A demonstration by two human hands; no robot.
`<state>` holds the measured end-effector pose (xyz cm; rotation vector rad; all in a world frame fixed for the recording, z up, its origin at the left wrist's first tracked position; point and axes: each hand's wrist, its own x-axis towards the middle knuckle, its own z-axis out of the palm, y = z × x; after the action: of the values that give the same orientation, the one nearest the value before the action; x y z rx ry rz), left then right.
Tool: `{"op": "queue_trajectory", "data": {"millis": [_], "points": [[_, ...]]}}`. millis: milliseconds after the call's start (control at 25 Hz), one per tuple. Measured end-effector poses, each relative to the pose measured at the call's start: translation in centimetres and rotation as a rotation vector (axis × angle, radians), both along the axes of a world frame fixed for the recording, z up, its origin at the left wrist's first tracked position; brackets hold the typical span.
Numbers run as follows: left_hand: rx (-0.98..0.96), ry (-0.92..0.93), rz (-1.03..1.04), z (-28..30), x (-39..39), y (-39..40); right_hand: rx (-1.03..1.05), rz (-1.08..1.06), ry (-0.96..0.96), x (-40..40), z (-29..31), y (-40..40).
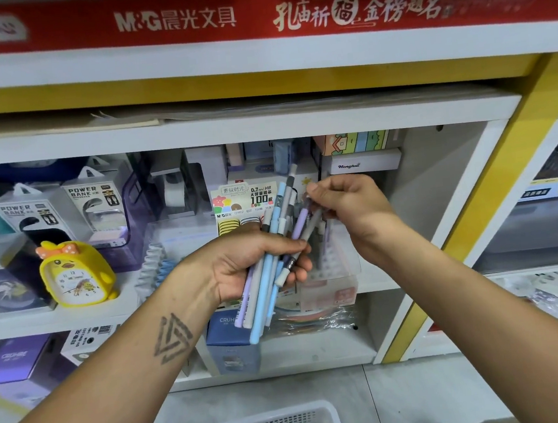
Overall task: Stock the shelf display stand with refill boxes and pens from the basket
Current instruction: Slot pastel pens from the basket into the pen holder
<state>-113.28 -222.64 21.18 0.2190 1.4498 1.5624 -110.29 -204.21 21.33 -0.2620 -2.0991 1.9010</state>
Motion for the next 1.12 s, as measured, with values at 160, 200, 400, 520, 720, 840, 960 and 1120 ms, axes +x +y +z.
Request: {"op": "queue_trajectory", "data": {"millis": [160, 200, 400, 520, 720, 840, 960, 1120], "points": [[-0.061, -0.017, -0.052, 0.0, 0.1, -0.6, -0.195, -0.278, 0.087, -0.5, 1.0, 1.4], [-0.066, -0.014, -0.036, 0.0, -0.1, -0.7, -0.181, -0.336, 0.118, -0.4, 1.1, 1.9], [-0.054, 0.011, 0.106, 0.0, -0.9, -1.3, 0.296, -0.294, 0.166, 0.1, 0.2, 3.2], [0.002, 0.009, 0.143, 0.1, -0.9, -1.0, 0.652, -0.157, 0.111, 0.6, -1.5, 3.3], [0.006, 0.013, 0.146, 0.0, -0.6, -0.5, 0.859, -0.037, 0.086, 0.9, -3.6, 3.5], [0.007, 0.014, 0.154, 0.0, -0.7, -0.5, 0.879, -0.011, 0.131, 1.0, -3.8, 3.7], [0.014, 0.002, 0.154, 0.1, -0.7, -0.6, 0.884, 0.031, 0.149, 1.3, -3.6, 3.8], [0.018, 0.005, 0.157, 0.1, -0.7, -0.6, 0.875, 0.047, 0.088, 1.6, -3.5, 3.6]]}}
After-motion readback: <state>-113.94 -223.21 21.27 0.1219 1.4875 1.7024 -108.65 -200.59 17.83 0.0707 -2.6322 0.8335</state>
